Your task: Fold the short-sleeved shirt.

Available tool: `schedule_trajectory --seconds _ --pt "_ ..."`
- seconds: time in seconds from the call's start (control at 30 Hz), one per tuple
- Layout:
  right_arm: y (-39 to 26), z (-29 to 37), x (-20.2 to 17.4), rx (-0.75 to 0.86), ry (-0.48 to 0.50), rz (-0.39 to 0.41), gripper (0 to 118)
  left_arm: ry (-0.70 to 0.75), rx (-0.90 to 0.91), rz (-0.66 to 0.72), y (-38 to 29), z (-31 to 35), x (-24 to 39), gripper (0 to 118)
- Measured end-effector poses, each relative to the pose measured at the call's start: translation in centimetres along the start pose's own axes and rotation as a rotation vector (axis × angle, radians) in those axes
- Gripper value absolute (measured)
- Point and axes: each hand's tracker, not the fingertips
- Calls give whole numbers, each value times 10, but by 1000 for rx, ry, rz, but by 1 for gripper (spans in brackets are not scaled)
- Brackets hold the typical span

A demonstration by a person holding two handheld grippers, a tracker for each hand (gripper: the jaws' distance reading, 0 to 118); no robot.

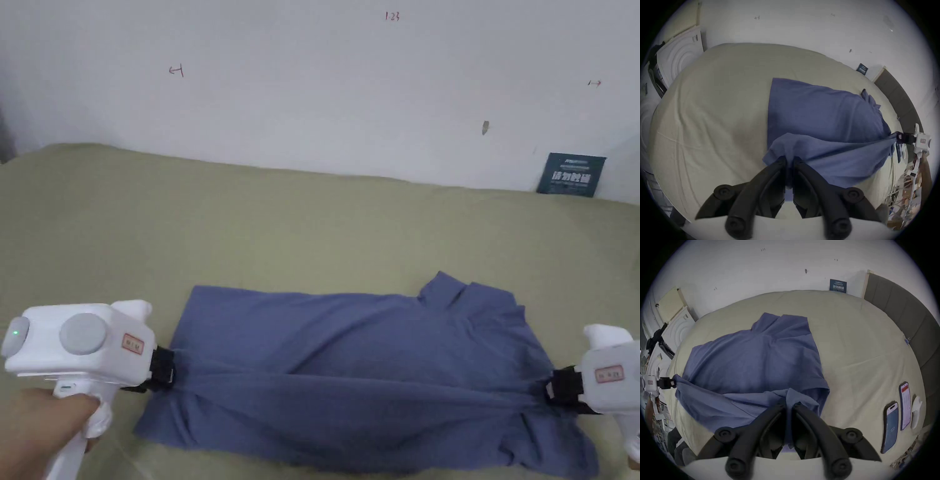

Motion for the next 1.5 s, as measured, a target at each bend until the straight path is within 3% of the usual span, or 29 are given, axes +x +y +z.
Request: schedule_trajectory --seconds 0.1,0.13,0.17,0.2,0.23,0.27,0.43,0.57,0.63,0.67,0.7,0.73,0.77,0.8,0.83,1.07,1.13,1.17,1.23,1.27,1.3,1.5 --pt "-1 -15 2 -14 -13 -7 10 11 -10 -12 5 -23 -8 9" --pt "-3 -18 3 -5 -17 -7 24 13 0 -17 4 -27 -7 11" --pt "-5 -20 2 14 -23 -7 49 16 5 -13 5 -30 -7 18" --pt "-8 -21 2 44 -36 -2 89 18 5 -9 2 -29 -6 44" --pt "-8 -28 9 60 -52 -5 105 26 20 6 1 -29 -7 73" --pt "-11 -28 11 67 -46 -9 106 38 37 25 -1 -29 -9 91" --pt "-34 26 22 342 85 -87 103 -53 211 85 -18 12 -26 94" --pt "-69 94 5 553 53 -66 103 38 523 -29 -71 87 -3 93" --pt "-90 121 -8 626 35 -64 88 79 623 -73 -102 115 11 91" --pt "-99 133 -14 658 31 -64 69 109 650 -85 -118 123 16 91" --pt "-110 143 -21 651 28 -53 33 131 667 -93 -131 129 21 85" --pt "-119 151 -30 642 -25 -26 4 154 670 -104 -141 129 18 75" --pt "-126 150 -32 638 -51 11 1 182 672 -106 -153 132 21 55" --pt "-138 156 -39 655 -83 45 0 178 661 -118 -166 133 23 14" --pt "-151 159 -44 660 -73 72 0 174 645 -130 -179 134 25 0" --pt "-174 148 -50 577 -5 37 0 114 479 -103 -188 106 12 0" --pt "-173 144 -50 565 1 34 0 69 461 -85 -176 98 10 2" --pt "-174 144 -51 562 8 36 0 53 443 -80 -167 93 9 12" --pt "-171 141 -52 556 8 42 0 51 452 -94 -148 78 6 71" --pt "-170 140 -51 554 9 45 0 50 439 -115 -141 72 7 90" --pt "-170 141 -51 554 11 48 0 62 428 -136 -132 62 6 95" --pt "-164 143 -46 562 9 62 0 116 280 -271 -93 6 3 94"
